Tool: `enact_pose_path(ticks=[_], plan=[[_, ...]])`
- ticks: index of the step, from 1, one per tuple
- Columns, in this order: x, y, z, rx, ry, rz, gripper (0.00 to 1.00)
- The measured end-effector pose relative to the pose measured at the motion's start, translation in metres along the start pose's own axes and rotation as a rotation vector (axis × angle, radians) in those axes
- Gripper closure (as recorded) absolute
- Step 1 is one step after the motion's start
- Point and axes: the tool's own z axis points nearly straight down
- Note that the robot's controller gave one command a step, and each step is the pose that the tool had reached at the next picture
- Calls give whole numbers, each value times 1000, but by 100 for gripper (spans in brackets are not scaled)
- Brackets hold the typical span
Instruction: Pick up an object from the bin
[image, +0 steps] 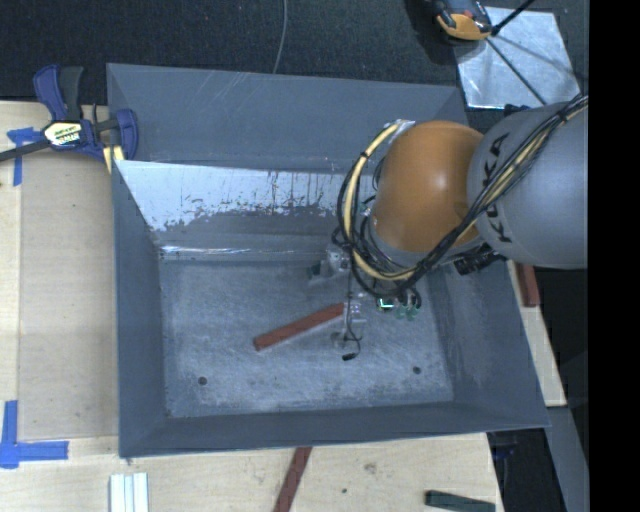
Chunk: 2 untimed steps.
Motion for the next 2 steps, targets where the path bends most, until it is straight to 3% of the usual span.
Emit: enact_pose_path(ticks=[1, 2], plan=[[-2, 0, -4, 0, -8, 1, 0], [-19, 24, 58, 0, -12, -81, 0]])
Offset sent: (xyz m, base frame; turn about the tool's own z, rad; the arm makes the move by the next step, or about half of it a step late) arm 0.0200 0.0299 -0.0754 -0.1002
